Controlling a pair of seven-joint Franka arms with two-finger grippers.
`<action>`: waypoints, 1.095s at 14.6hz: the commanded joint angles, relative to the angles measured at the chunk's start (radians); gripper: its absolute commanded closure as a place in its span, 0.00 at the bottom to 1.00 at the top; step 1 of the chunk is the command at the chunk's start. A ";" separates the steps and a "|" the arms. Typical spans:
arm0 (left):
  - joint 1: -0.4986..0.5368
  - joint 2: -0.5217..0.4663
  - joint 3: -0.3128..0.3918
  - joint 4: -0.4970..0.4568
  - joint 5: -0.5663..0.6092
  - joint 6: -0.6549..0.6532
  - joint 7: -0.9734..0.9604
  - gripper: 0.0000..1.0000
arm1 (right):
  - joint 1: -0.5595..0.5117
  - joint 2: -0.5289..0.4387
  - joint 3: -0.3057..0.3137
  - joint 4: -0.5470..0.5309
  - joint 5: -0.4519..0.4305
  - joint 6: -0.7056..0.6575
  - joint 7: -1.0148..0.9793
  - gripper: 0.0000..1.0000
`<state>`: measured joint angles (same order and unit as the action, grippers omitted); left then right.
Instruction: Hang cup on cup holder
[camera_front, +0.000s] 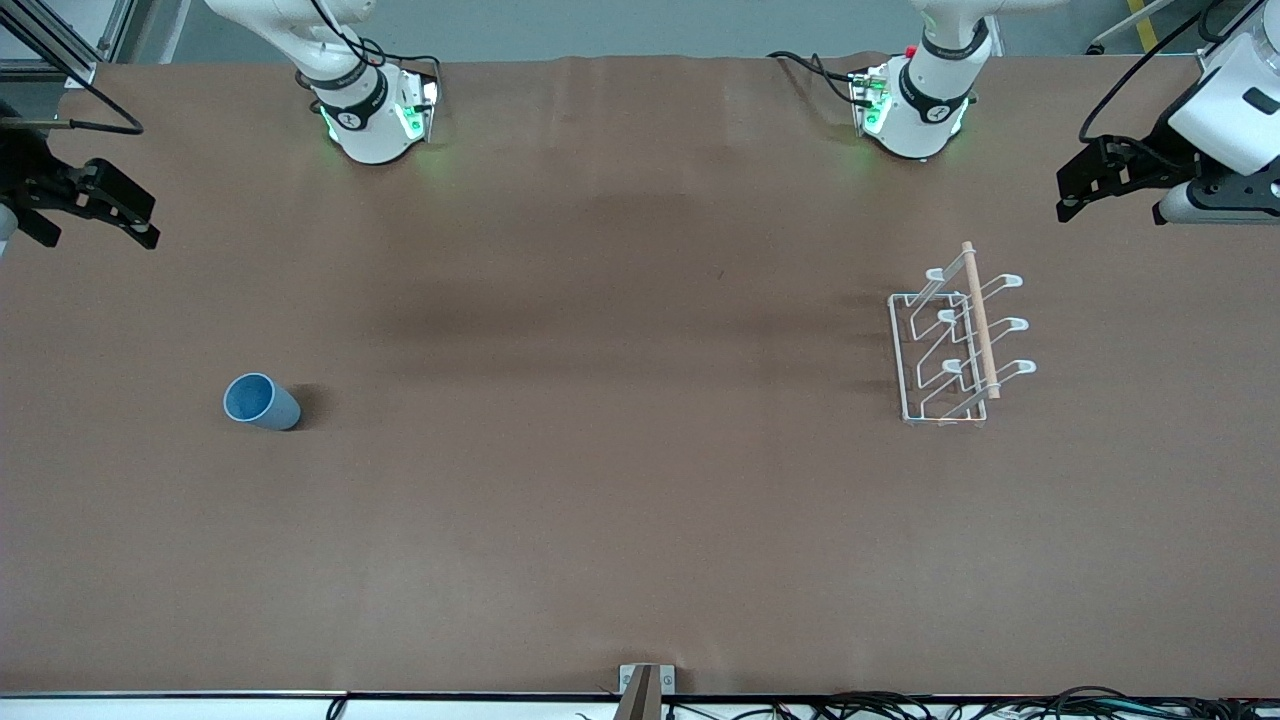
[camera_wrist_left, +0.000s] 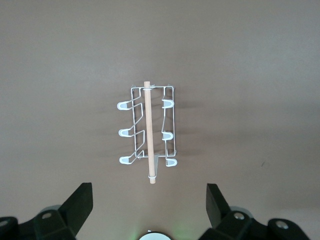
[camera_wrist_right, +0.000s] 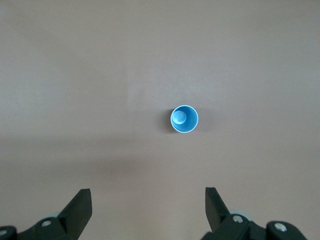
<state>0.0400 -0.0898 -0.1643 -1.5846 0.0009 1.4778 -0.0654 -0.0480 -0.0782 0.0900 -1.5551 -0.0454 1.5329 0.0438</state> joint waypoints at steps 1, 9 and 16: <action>0.018 -0.001 -0.001 0.029 0.019 -0.024 0.010 0.00 | 0.004 0.008 -0.007 0.017 0.025 -0.016 -0.013 0.00; 0.043 0.005 0.000 0.038 0.014 -0.022 0.016 0.00 | -0.004 0.011 -0.012 0.010 0.025 -0.036 -0.053 0.00; 0.067 0.019 -0.007 0.038 0.005 -0.022 0.016 0.00 | -0.009 0.035 -0.013 0.006 0.025 -0.025 -0.056 0.00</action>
<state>0.1083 -0.0854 -0.1639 -1.5703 0.0025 1.4737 -0.0584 -0.0484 -0.0626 0.0782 -1.5554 -0.0380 1.5079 0.0054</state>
